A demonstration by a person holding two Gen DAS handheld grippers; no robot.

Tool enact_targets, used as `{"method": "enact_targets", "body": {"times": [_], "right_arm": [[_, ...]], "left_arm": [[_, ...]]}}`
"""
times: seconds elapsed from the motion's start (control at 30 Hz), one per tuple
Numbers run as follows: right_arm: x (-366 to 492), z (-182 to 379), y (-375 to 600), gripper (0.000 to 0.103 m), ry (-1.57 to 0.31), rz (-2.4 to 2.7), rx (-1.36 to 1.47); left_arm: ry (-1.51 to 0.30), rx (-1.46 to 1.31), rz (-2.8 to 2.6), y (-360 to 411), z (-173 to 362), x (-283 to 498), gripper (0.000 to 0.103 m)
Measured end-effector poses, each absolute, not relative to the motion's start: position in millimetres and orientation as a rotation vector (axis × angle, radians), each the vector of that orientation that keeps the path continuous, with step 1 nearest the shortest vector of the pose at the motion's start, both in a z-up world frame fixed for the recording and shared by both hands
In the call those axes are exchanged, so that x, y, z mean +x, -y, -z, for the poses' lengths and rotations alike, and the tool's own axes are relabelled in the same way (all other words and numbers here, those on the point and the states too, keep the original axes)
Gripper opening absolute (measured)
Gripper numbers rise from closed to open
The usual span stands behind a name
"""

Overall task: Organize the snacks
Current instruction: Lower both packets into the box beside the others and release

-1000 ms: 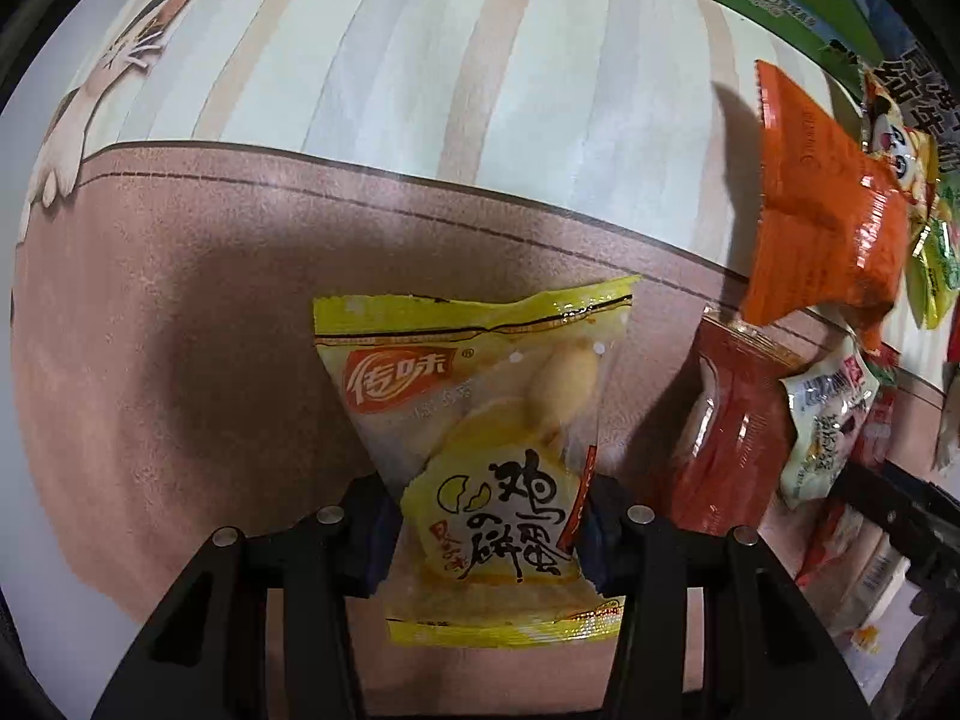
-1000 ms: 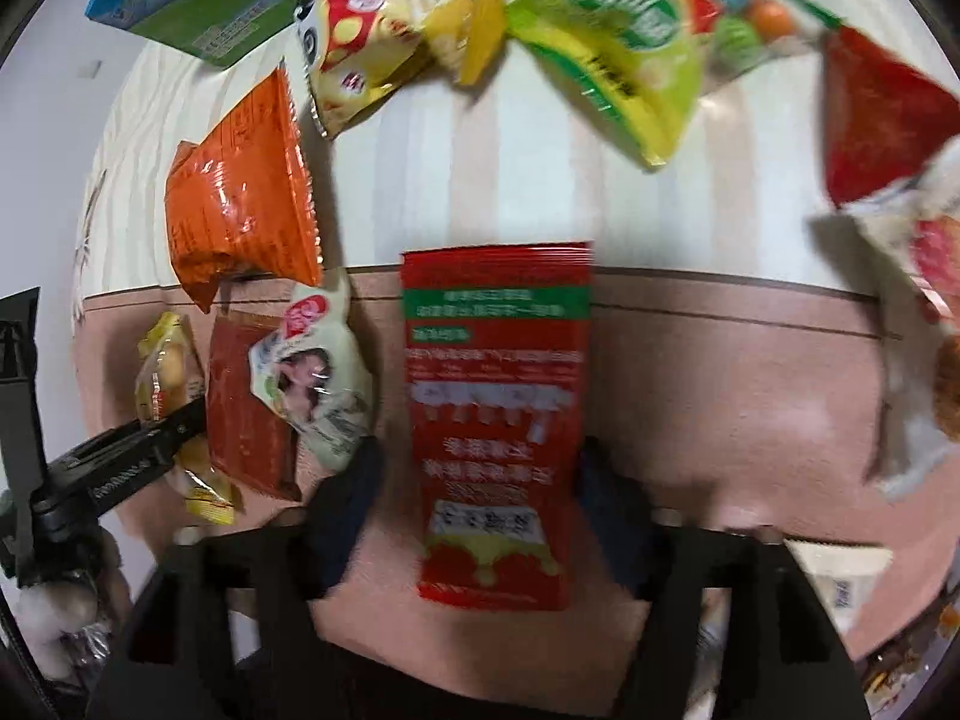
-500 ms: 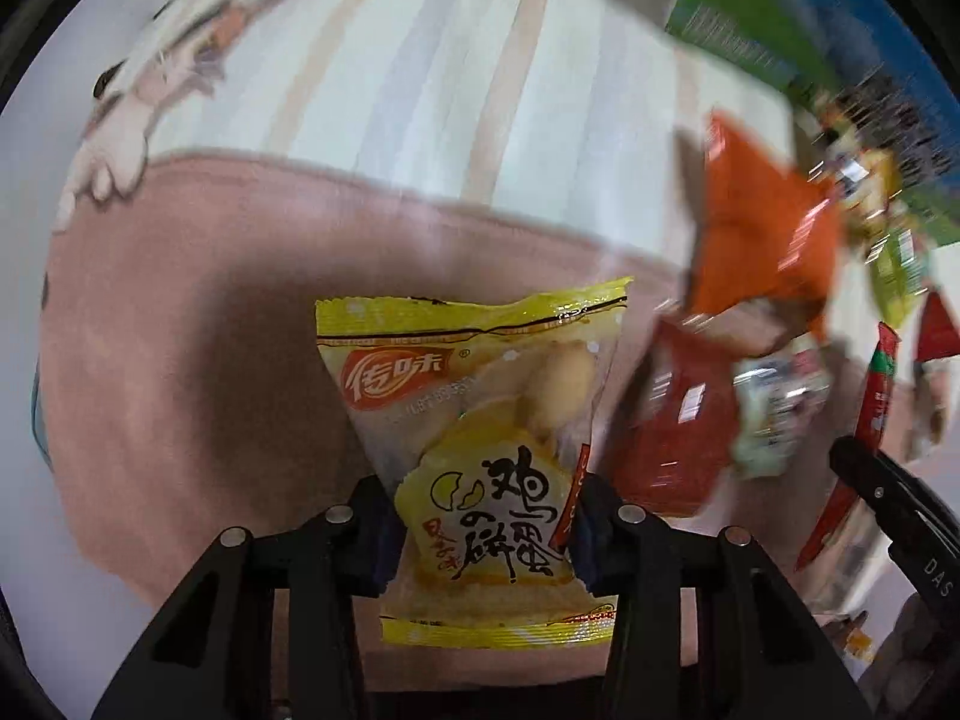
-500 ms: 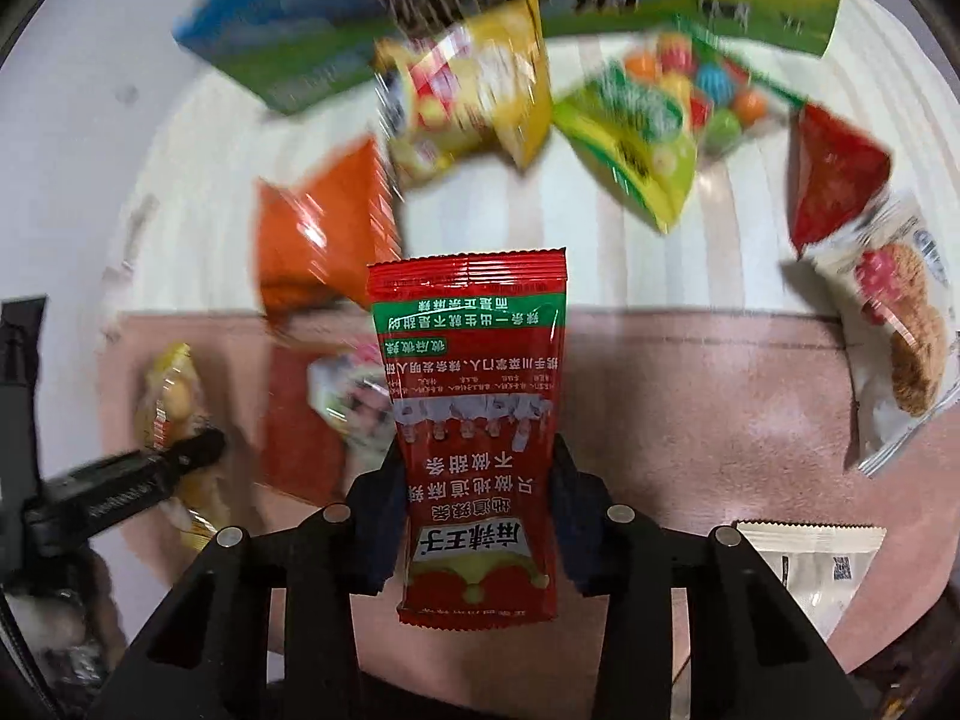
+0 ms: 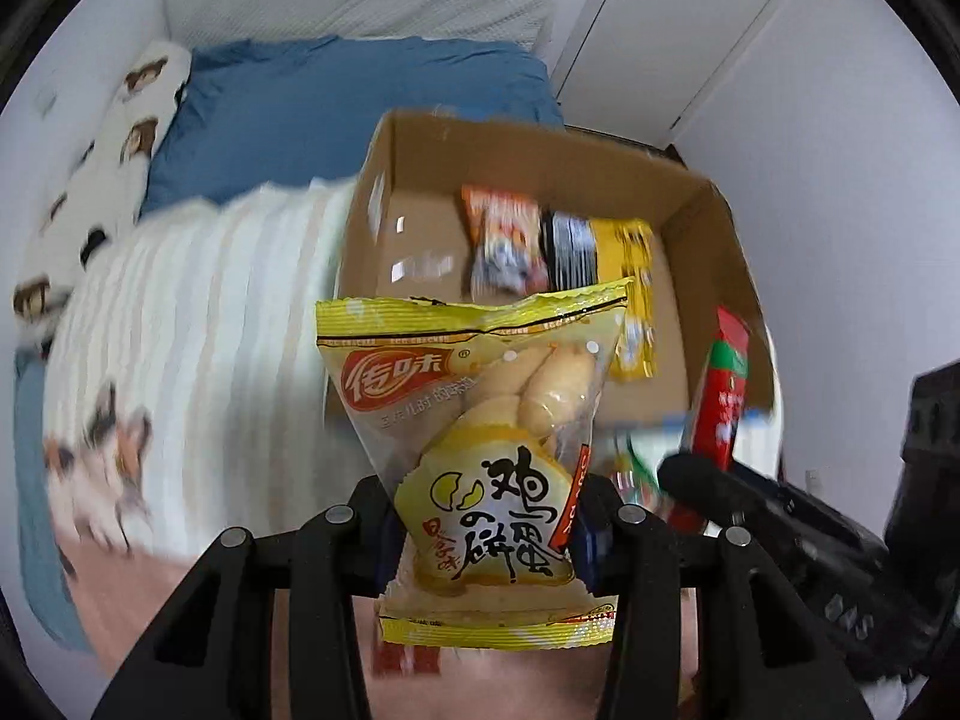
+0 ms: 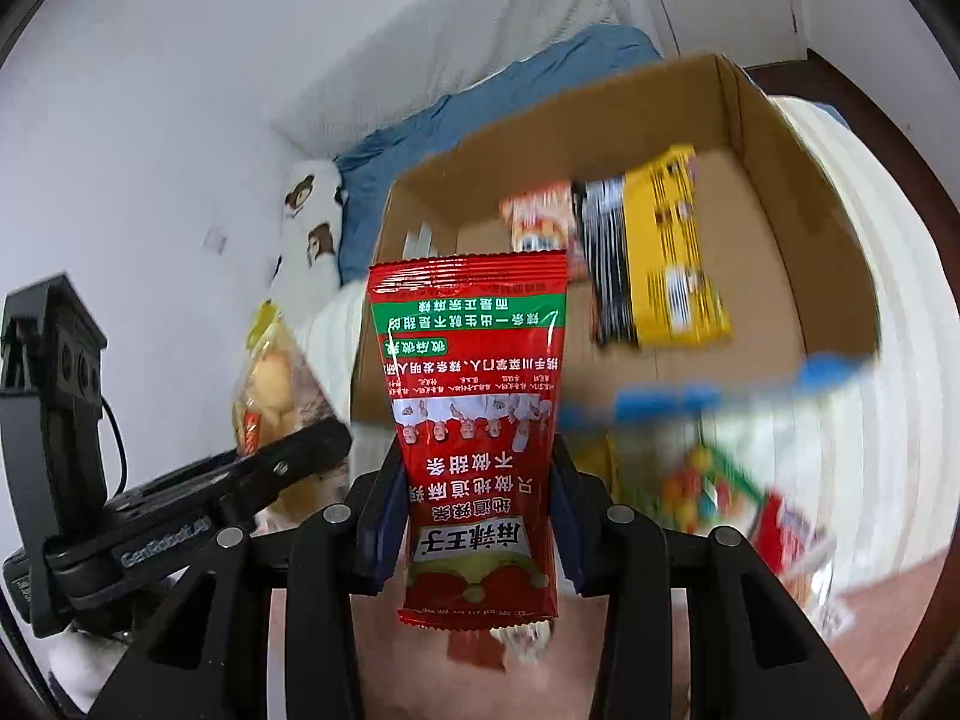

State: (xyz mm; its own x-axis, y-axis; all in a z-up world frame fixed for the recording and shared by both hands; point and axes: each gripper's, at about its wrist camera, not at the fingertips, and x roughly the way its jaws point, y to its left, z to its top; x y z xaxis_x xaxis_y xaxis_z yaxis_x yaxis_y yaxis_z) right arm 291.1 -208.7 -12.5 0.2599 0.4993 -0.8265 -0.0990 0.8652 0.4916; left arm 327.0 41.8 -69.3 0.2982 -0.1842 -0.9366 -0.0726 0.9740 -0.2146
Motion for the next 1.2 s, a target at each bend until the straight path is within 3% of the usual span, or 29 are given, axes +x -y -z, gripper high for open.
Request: {"method": "enact_targets", "body": {"times": [0.3, 0.67, 0.77, 0.83, 0.97, 1.07, 1.1, 1.2], "right_arm": [[413.9, 55.3, 164.1, 0.044, -1.378, -0.358, 0.363], [461.4, 130.0, 153.9, 0.044, -1.466, -0.326, 0.316], [469.3, 146.2, 149.3, 0.055, -1.514, -0.339, 0.308], [470.6, 153.2, 147.3, 0.086, -1.548, -0.322, 0.262], [467.2, 151.6, 147.7, 0.088, -1.564, -0.322, 0.231], [464.3, 143.4, 149.9, 0.095, -1.555, -0.326, 0.213], [462.6, 138.8, 150.2, 0.095, -1.547, -0.327, 0.195], [458.3, 124.3, 154.8, 0.097, -1.517, -0.311, 0.158]], "left_arm": [[-1.538, -0.234, 0.061, -43.1, 130.8, 446.2, 0.041], [-1.668, -0.198, 0.039, -37.2, 180.4, 476.5, 0.041], [-1.707, -0.199, 0.036, -40.1, 188.2, 472.1, 0.042], [-1.703, -0.204, 0.03, -43.7, 188.2, 469.3, 0.052], [-1.68, -0.241, 0.053, -46.2, 182.1, 464.5, 0.067], [-1.66, -0.255, 0.089, -41.2, 174.5, 460.3, 0.094], [-1.649, -0.233, 0.087, -38.3, 170.5, 458.9, 0.098], [-1.62, -0.213, 0.084, -29.5, 160.4, 458.3, 0.098]]}}
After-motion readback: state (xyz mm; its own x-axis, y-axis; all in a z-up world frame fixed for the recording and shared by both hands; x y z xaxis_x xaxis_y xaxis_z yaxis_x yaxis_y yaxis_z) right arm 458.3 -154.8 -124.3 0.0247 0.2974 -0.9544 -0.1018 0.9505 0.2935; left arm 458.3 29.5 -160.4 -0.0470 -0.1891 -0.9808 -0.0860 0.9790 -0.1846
